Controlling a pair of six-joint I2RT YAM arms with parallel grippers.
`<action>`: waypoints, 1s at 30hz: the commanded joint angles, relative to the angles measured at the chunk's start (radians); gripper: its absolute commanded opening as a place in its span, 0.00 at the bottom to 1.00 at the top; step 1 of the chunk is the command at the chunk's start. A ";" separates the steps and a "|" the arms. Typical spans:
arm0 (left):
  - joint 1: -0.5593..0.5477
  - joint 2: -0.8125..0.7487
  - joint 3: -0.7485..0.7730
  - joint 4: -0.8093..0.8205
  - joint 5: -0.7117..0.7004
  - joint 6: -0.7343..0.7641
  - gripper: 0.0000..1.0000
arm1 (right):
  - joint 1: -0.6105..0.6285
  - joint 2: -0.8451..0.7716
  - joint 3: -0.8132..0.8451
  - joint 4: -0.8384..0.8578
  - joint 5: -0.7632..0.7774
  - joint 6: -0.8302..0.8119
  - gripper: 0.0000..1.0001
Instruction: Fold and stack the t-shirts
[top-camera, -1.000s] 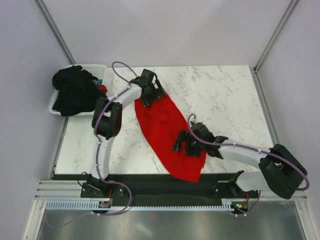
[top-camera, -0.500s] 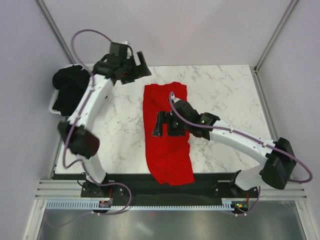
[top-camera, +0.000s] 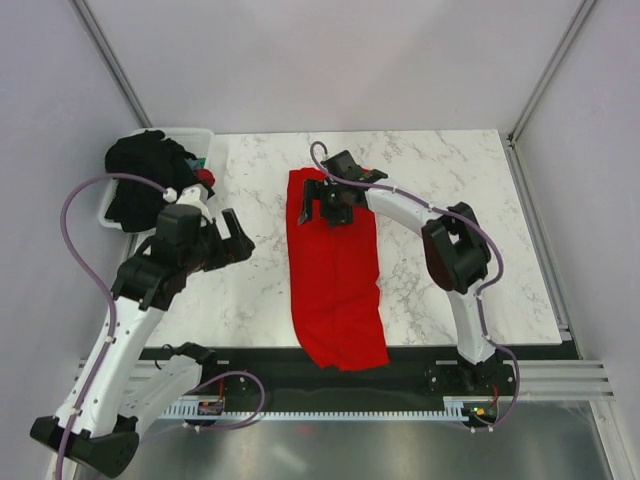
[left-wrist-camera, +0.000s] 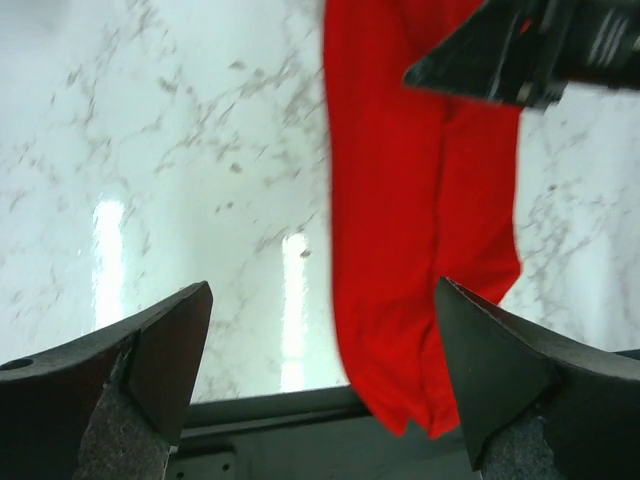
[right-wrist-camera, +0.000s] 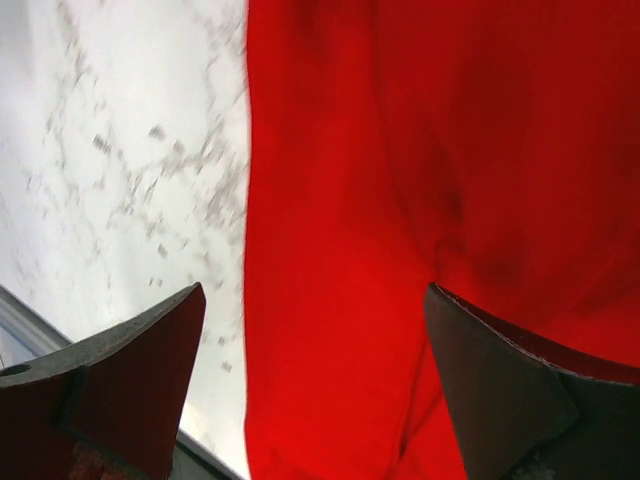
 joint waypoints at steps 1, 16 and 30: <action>0.000 -0.117 -0.081 -0.020 -0.102 0.040 1.00 | -0.049 0.112 0.129 0.023 -0.098 -0.025 0.98; 0.000 -0.284 -0.210 0.063 -0.194 0.041 1.00 | -0.207 0.615 0.619 -0.001 -0.005 0.040 0.98; 0.020 -0.278 -0.182 0.066 -0.185 0.018 1.00 | -0.270 0.384 0.729 0.117 -0.173 0.022 0.98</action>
